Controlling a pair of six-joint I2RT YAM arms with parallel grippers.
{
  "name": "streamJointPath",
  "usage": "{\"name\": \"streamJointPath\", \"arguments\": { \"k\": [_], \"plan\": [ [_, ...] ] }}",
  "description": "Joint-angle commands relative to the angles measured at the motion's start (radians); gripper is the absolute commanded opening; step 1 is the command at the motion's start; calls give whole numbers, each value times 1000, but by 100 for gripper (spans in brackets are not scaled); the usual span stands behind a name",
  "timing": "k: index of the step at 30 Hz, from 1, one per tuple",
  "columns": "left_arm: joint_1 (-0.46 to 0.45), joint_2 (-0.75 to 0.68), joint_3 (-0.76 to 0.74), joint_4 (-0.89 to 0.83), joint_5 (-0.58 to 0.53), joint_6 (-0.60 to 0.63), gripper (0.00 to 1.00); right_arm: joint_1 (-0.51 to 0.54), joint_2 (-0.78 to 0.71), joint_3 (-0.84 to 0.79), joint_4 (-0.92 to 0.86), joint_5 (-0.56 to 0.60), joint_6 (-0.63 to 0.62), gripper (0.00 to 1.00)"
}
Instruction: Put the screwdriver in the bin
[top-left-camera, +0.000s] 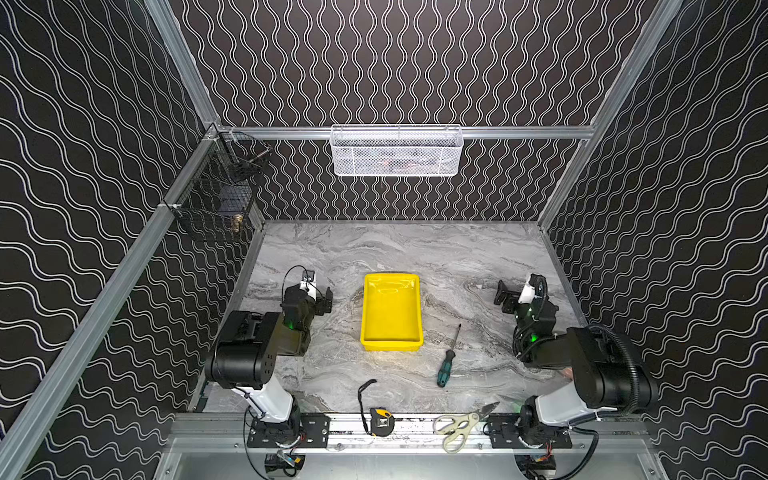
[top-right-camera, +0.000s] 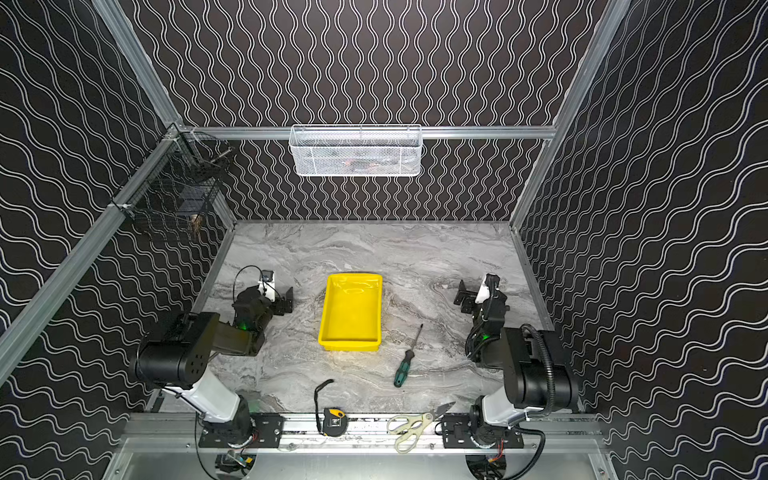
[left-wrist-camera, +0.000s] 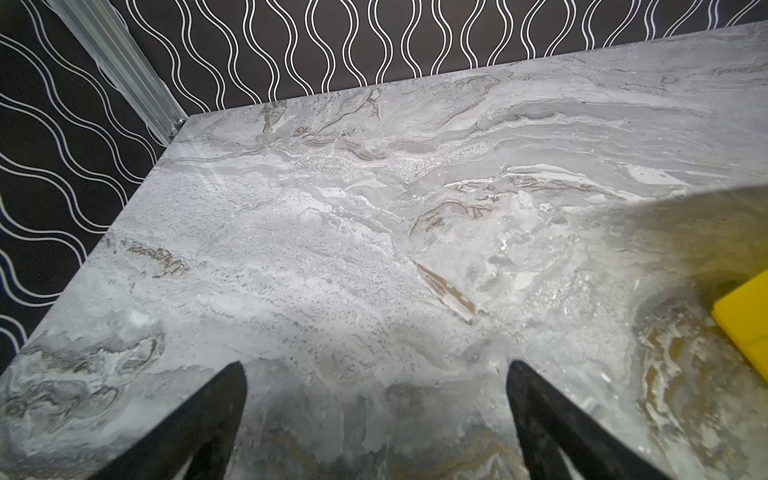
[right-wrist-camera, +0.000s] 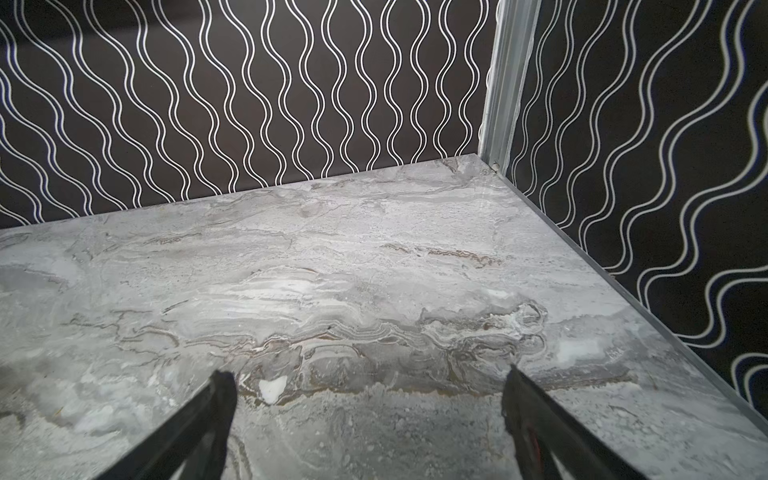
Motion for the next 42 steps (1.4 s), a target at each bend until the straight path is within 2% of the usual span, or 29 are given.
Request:
{"name": "streamJointPath", "arguments": {
  "k": [1,31,34,36,38,40,42],
  "plan": [
    [-1,-1,7,11,0,-5,99,2,2,5,13,-8,-12,100],
    [-5,-3,-1,21,-4,-5,99,2,5,5,13,-11,-12,99],
    [-9,-32,-2,5,-124,-41,99,2,4,3,15,-11,-13,100],
    [-8,-115,19,-105,-210,-70,99,3,-12,7,3,-27,-19,99],
    [-20,-222,104,-330,-317,-107,99,8,-71,31,-82,-8,-20,99],
    [-22,-310,212,-576,-379,-204,99,9,-146,108,-308,36,20,100],
    [-22,-374,323,-786,-402,-315,99,9,-197,217,-557,60,116,100]
  ]
}}
